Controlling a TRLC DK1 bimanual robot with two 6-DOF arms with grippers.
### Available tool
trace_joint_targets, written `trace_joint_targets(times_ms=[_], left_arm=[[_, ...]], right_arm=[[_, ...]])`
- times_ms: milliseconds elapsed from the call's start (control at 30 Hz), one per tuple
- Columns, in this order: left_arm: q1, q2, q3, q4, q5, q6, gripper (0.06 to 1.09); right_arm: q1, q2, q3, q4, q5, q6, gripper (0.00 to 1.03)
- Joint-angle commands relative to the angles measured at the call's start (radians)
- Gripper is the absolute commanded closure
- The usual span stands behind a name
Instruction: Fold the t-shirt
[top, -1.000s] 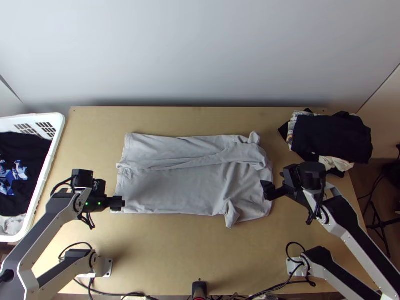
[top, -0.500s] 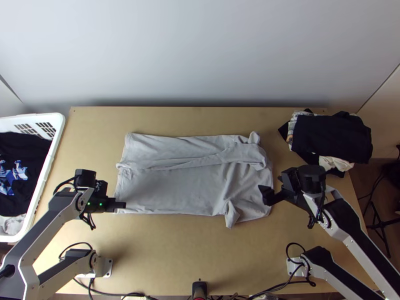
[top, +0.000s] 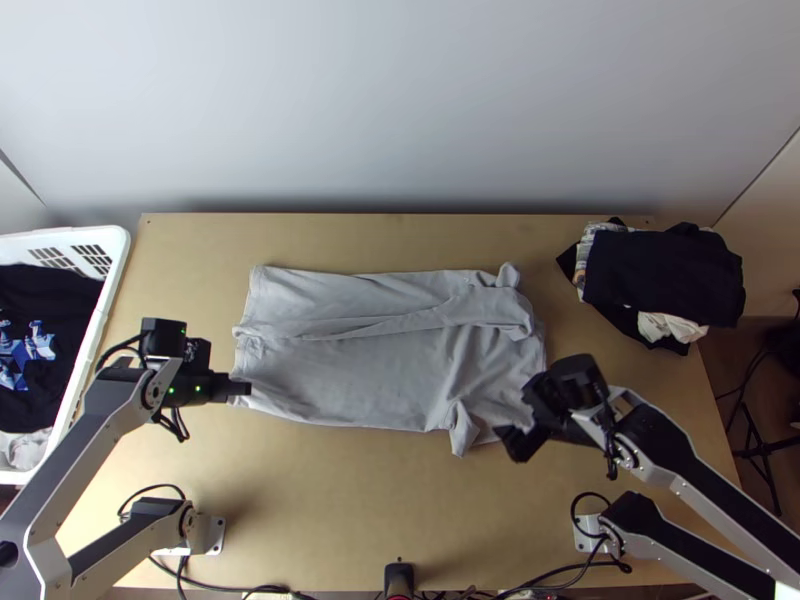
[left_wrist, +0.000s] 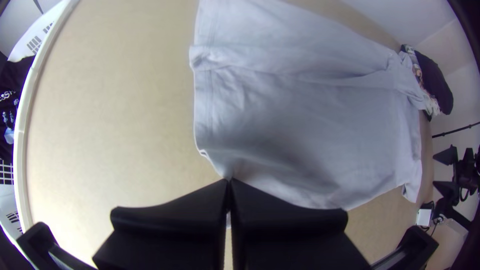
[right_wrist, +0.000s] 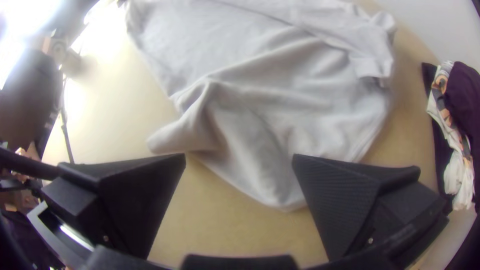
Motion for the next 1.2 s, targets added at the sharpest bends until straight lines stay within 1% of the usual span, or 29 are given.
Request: trace_joint_targets(times_ms=[0, 200, 367, 433, 600, 667, 767, 800, 833, 933, 967, 1033, 1167], left_arm=[[-0.004, 0.001, 0.053, -0.014, 0.001, -0.006, 1.05], [-0.002, 0.001, 0.049, -0.019, -0.001, -0.020, 1.05], [-0.001, 0.007, 0.049, -0.014, -0.001, -0.020, 1.05], [-0.002, 0.013, 0.050, -0.011, -0.001, -0.020, 1.05], [0.001, 0.026, 0.063, -0.009, -0.002, -0.017, 1.05], [0.007, 0.029, 0.066, -0.009, -0.002, -0.011, 1.05], [0.015, 0.030, 0.064, -0.009, -0.002, -0.003, 1.05], [0.015, 0.030, 0.063, -0.008, -0.002, 0.000, 1.05], [0.016, 0.030, 0.063, -0.009, -0.002, 0.001, 1.05], [0.021, 0.032, 0.066, -0.008, -0.002, 0.012, 1.05], [0.021, 0.032, 0.066, -0.008, -0.002, 0.012, 1.05], [0.021, 0.032, 0.070, -0.006, -0.002, 0.012, 1.05], [0.024, 0.032, 0.080, 0.012, -0.002, 0.011, 1.05]], right_arm=[[0.131, 0.029, -0.021, -0.040, -0.017, -0.029, 0.04], [0.183, 0.089, 0.010, -0.011, -0.020, -0.018, 0.04], [0.202, 0.155, 0.043, 0.038, -0.020, -0.017, 0.04], [0.205, 0.198, 0.056, 0.064, -0.020, -0.017, 0.07], [0.222, 0.297, 0.065, 0.123, -0.020, -0.006, 0.07], [0.235, 0.330, 0.065, 0.150, -0.020, 0.012, 0.12], [0.245, 0.377, 0.066, 0.170, -0.020, 0.018, 0.26], [0.245, 0.386, 0.065, 0.170, -0.020, 0.018, 0.34], [0.243, 0.394, 0.063, 0.170, -0.020, 0.018, 0.44], [0.237, 0.395, 0.057, 0.172, -0.020, 0.018, 0.81], [0.232, 0.389, 0.057, 0.172, -0.019, 0.018, 0.90], [0.220, 0.374, 0.057, 0.167, -0.019, 0.018, 0.99], [0.156, 0.342, 0.089, 0.118, -0.019, 0.001, 1.00]])
